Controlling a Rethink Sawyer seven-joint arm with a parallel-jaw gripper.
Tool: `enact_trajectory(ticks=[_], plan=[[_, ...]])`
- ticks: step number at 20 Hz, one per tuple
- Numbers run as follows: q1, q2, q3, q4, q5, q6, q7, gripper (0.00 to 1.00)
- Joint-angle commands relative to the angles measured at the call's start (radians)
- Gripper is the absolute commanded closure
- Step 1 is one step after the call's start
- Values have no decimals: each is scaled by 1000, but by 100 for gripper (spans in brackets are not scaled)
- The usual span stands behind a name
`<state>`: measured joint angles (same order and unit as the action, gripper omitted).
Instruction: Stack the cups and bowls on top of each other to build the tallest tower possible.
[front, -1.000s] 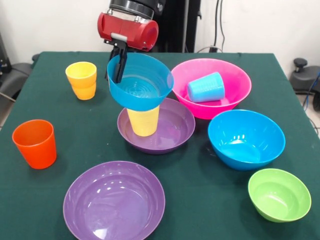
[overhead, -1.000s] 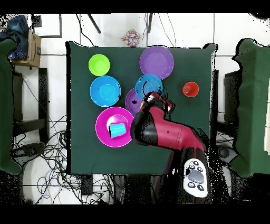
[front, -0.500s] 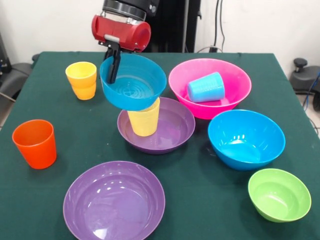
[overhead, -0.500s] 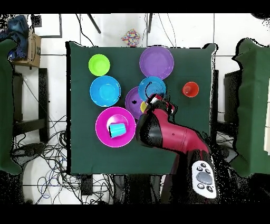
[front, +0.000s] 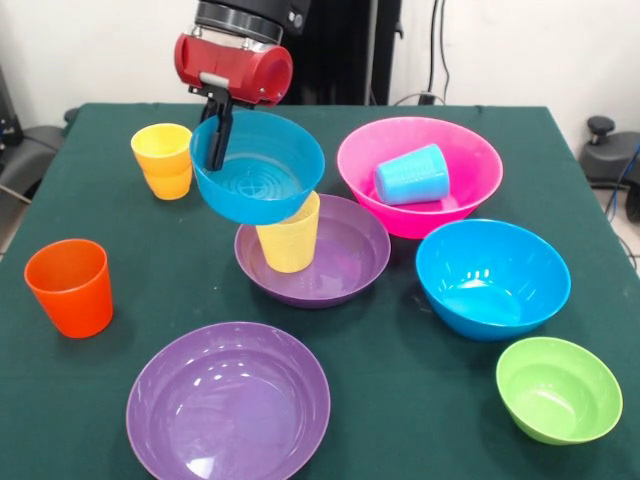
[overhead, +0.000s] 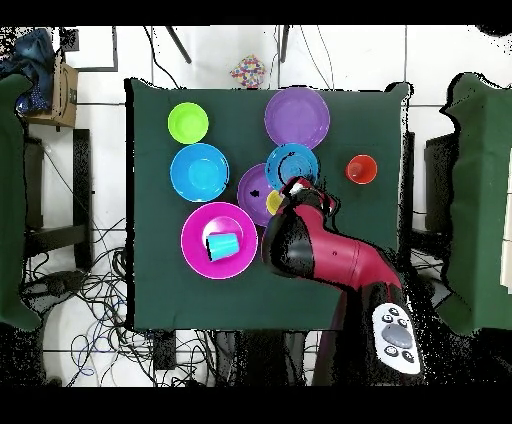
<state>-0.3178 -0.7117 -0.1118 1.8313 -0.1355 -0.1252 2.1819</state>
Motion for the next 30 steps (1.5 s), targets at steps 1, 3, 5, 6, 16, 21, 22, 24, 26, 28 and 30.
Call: enact_trajectory(ticks=[1, 3, 5, 6, 16, 21, 22, 24, 26, 28, 30], plan=[[-1, 25, 104, 35, -4, -8, 135, 100], [9, 26, 94, 31, -1, -6, 132, 100], [12, 27, 90, 30, 0, -7, 132, 100], [13, 27, 88, 29, 0, -6, 130, 100], [20, 29, 82, 38, 9, -21, 146, 100], [22, 30, 78, 41, 17, -28, 153, 100], [23, 30, 77, 38, 18, -25, 153, 100], [24, 30, 77, 37, 22, -20, 152, 100], [27, 27, 73, 38, 25, -17, 152, 100], [35, 30, 66, 37, 29, -15, 151, 100], [41, 33, 59, 36, 34, -15, 149, 100]])
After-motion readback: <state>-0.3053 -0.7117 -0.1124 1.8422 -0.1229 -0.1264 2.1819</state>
